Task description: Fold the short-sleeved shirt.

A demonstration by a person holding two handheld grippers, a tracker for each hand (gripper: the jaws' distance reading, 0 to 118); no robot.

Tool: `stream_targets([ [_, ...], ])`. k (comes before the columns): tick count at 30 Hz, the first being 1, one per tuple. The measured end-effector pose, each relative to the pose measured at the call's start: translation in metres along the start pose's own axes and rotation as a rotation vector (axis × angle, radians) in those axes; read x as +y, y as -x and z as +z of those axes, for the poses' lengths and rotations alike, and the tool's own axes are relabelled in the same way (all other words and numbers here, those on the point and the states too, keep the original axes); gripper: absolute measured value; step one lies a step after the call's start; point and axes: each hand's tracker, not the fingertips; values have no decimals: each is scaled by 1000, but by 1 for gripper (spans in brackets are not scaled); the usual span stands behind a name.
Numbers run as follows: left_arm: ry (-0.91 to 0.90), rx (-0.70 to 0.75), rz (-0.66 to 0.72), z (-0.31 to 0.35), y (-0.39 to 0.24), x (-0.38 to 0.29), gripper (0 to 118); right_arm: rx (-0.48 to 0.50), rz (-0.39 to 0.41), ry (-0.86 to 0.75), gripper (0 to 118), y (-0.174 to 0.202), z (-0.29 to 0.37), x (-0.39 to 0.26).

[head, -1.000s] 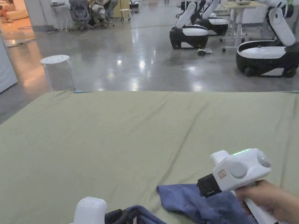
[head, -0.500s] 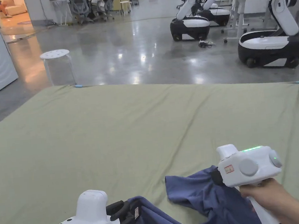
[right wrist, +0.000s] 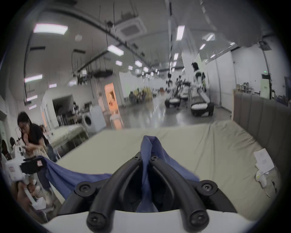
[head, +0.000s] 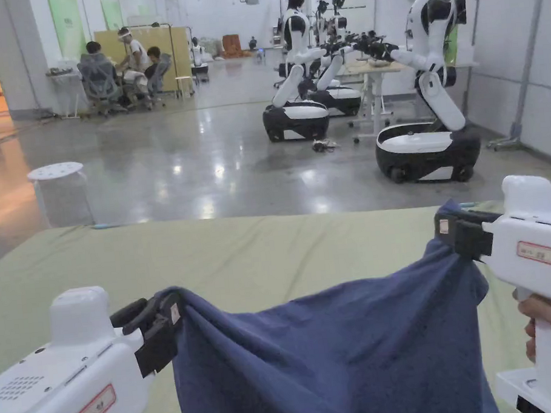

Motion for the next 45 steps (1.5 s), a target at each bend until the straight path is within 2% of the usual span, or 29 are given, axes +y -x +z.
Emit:
stream_targets([
  [7, -201, 67, -112, 64, -7, 84, 2, -33, -35, -295, 5, 4, 129, 71],
  [15, -398, 71, -190, 160, -26, 155, 2, 36, -48, -548, 5, 38, 239, 107],
  [20, -432, 71, -185, 203, -29, 167, 2, 101, -76, -620, 5, 54, 283, 122],
  [25, -431, 100, -184, 222, -17, 163, 2, 86, -50, -675, 5, 57, 310, 119],
  [29, -421, 128, -198, 224, -15, 157, 2, 111, -77, -665, 5, 53, 313, 116],
  [35, -396, 144, -203, 208, -9, 159, 2, 95, -48, -621, 5, 53, 287, 121],
  [40, -331, 173, -202, 161, 9, 167, 2, 80, -52, -547, 5, 45, 229, 137],
  [45, -277, 209, -205, 92, 28, 177, 2, 45, -60, -445, 5, 24, 140, 154],
])
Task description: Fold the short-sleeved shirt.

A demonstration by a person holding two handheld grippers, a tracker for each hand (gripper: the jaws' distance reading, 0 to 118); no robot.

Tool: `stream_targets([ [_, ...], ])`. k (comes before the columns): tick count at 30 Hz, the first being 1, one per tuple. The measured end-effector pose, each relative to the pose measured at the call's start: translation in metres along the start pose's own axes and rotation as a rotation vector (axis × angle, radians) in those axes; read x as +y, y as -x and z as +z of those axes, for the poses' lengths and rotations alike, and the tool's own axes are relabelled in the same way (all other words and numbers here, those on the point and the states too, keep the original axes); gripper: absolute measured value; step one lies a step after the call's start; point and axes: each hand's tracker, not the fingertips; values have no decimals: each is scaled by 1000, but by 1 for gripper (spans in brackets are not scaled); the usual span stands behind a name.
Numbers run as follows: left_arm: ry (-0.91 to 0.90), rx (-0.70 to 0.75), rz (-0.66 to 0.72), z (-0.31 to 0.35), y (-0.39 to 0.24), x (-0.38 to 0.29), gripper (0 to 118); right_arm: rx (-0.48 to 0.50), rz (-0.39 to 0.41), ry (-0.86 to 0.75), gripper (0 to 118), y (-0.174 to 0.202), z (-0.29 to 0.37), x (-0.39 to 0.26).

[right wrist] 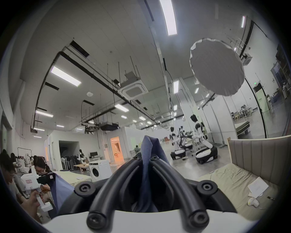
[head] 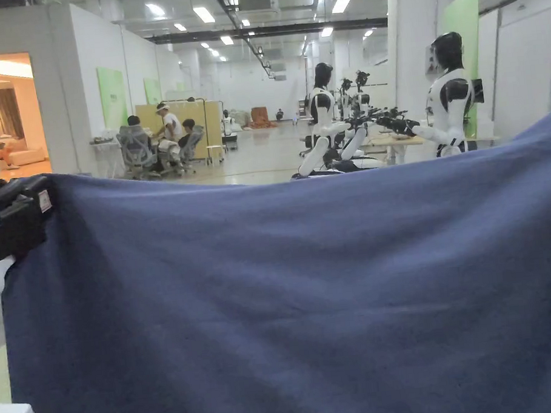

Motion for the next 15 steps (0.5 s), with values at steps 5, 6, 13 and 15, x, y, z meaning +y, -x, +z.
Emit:
stream_targets([
  [5, 69, 23, -25, -89, -1, -21, 2, -64, 14, 59, 5, -28, -92, -34],
  [6, 70, 19, -21, -109, 0, -27, 2, -88, 18, 67, 5, -27, -108, -41],
  [13, 102, 39, -35, -238, -3, -63, 2, -141, 30, 83, 5, -58, -216, -83],
  [15, 102, 39, -17, -275, -4, -69, 2, -171, 8, 85, 5, -68, -248, -92],
])
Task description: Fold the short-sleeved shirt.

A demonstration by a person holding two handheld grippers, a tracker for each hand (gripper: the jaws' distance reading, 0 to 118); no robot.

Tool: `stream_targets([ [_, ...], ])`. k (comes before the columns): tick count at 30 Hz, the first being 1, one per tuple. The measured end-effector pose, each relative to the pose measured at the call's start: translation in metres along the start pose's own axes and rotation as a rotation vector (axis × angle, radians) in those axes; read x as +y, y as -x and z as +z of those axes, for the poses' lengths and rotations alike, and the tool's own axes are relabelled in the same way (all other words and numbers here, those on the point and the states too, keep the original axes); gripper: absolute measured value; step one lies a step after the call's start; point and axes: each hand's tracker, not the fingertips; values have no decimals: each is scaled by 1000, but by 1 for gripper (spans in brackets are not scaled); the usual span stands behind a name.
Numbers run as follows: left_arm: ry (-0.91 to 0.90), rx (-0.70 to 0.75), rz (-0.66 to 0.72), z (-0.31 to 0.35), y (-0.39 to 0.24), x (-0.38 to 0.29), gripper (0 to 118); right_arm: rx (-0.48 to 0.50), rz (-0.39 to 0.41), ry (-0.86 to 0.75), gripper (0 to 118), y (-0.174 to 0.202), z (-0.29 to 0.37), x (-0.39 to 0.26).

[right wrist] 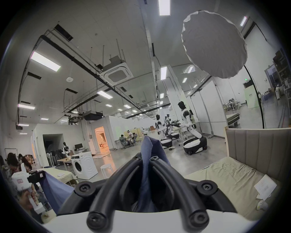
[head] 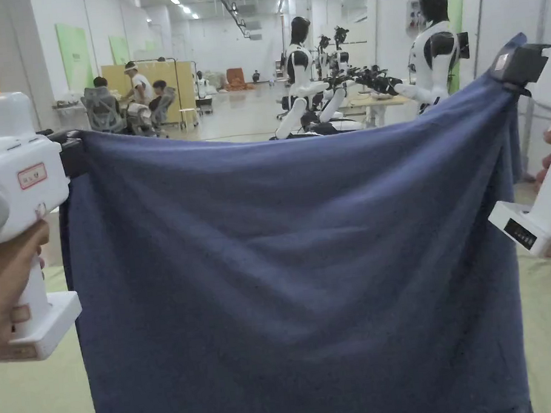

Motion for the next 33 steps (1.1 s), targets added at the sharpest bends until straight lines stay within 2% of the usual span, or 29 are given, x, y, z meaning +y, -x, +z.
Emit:
stream_targets([
  [3, -19, 16, 58, -48, -3, -2, 2, -14, 19, 2, 5, -2, -45, -7],
  [5, -44, 45, 13, -76, -9, -6, 2, -46, 86, -5, 5, 3, -69, -9],
  [9, -22, 40, 1, -122, -12, -16, 2, -78, 95, -5, 5, 10, -107, -16],
  [12, -17, 48, 47, -137, -10, -26, 2, -80, 55, -6, 5, 12, -121, -19],
  [15, 4, 48, 27, -138, -10, -40, 2, -75, 62, 8, 5, 15, -117, -29],
  [25, 111, -39, -12, -101, -3, -79, 2, -37, 159, 96, 5, 1, -67, -74],
  [29, 175, -107, -51, -54, 2, -113, 2, 28, 147, 169, 5, -15, -4, -112],
  [31, 181, -126, -39, -22, 6, -132, 2, 30, 169, 210, 5, -21, 34, -133],
  [33, 208, -150, -22, 17, 7, -151, 2, 17, 135, 276, 5, -29, 72, -154],
])
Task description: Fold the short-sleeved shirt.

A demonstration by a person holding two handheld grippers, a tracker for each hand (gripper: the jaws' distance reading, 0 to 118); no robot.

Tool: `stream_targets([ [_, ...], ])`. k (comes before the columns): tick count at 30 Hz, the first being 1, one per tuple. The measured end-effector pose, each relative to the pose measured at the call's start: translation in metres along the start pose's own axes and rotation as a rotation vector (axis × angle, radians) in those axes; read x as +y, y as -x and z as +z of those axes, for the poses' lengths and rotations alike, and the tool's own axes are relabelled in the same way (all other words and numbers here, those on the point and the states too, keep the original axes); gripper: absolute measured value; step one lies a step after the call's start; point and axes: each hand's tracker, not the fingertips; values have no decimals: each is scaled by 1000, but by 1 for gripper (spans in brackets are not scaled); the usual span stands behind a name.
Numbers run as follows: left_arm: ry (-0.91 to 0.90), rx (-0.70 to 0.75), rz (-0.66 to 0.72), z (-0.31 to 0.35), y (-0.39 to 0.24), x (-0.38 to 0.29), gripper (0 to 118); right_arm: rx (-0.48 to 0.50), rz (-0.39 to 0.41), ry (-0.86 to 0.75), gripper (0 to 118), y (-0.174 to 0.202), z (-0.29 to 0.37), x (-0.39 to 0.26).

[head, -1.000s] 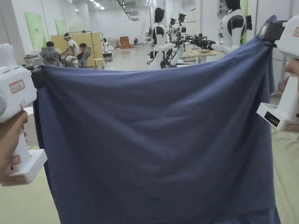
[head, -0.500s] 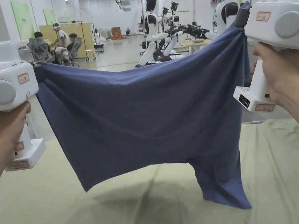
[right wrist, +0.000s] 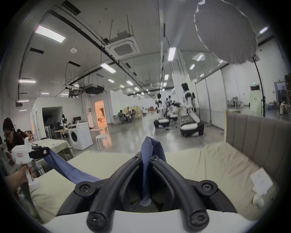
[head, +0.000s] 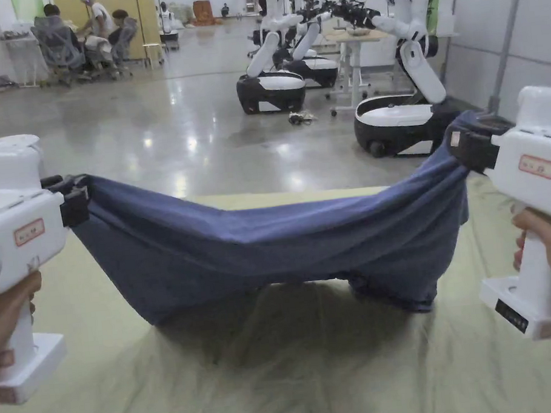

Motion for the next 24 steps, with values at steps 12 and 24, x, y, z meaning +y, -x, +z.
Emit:
stream_targets([
  [12, 313, -72, 5, 162, -28, -171, 2, -87, -14, 236, 5, -19, 189, -187],
  [24, 501, -15, 125, 220, -33, -280, 2, -158, -35, 418, 5, -20, 242, -288],
])
